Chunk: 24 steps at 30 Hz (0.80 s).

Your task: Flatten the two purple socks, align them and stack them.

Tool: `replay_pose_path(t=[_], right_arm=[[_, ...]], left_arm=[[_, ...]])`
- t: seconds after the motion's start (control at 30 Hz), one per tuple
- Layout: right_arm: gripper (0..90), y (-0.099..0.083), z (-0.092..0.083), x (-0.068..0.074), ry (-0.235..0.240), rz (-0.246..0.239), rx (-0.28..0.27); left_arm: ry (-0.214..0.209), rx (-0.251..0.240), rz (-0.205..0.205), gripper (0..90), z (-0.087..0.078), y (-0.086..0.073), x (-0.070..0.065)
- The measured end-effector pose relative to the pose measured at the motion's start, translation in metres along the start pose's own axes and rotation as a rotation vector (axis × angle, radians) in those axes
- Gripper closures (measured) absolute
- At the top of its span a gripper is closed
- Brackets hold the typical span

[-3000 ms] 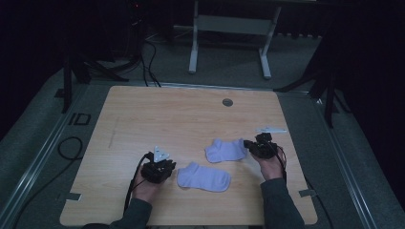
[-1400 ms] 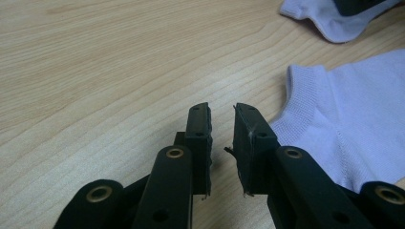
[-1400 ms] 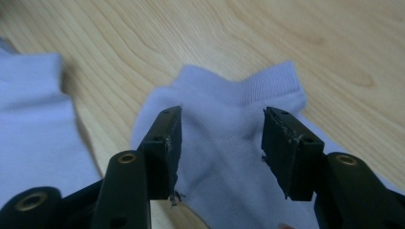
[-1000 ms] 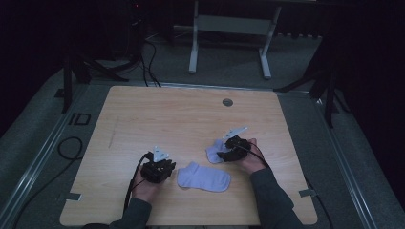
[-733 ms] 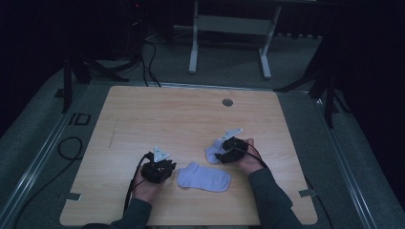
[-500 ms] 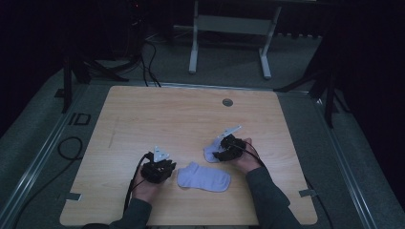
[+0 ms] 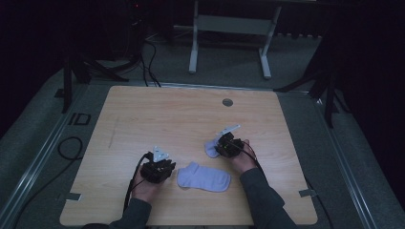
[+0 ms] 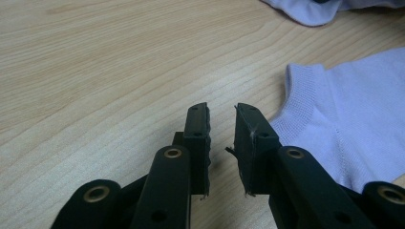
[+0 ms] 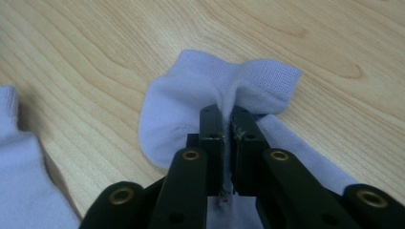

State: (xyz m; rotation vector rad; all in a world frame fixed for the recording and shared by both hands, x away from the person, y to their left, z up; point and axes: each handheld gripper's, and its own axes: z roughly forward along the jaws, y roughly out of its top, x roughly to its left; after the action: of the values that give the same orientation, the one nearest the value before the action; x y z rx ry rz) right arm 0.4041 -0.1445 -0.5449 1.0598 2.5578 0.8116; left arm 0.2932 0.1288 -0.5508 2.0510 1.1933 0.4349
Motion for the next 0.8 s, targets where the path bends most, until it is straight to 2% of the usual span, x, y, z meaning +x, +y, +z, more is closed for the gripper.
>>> replay_pose_path(t=[0.13,0.23,0.5,0.8], right_arm=[[86.9,-0.001,-0.001,-0.002,0.01,0.03,-0.006],[87.0,-0.003,-0.007,-0.004,0.021,0.053,-0.037],[87.0,-0.003,-0.034,-0.006,0.03,0.076,-0.109],[86.9,-0.004,-0.064,-0.003,0.074,0.1,-0.204]], left_arm=[[-0.001,-0.001,0.002,74.3,0.0,0.0,0.0],[0.0,-0.002,-0.002,74.1,0.0,0.0,0.0],[0.002,-0.002,-0.002,73.4,0.0,0.0,0.0],[0.0,-0.007,-0.005,73.1,-0.001,0.0,0.0]])
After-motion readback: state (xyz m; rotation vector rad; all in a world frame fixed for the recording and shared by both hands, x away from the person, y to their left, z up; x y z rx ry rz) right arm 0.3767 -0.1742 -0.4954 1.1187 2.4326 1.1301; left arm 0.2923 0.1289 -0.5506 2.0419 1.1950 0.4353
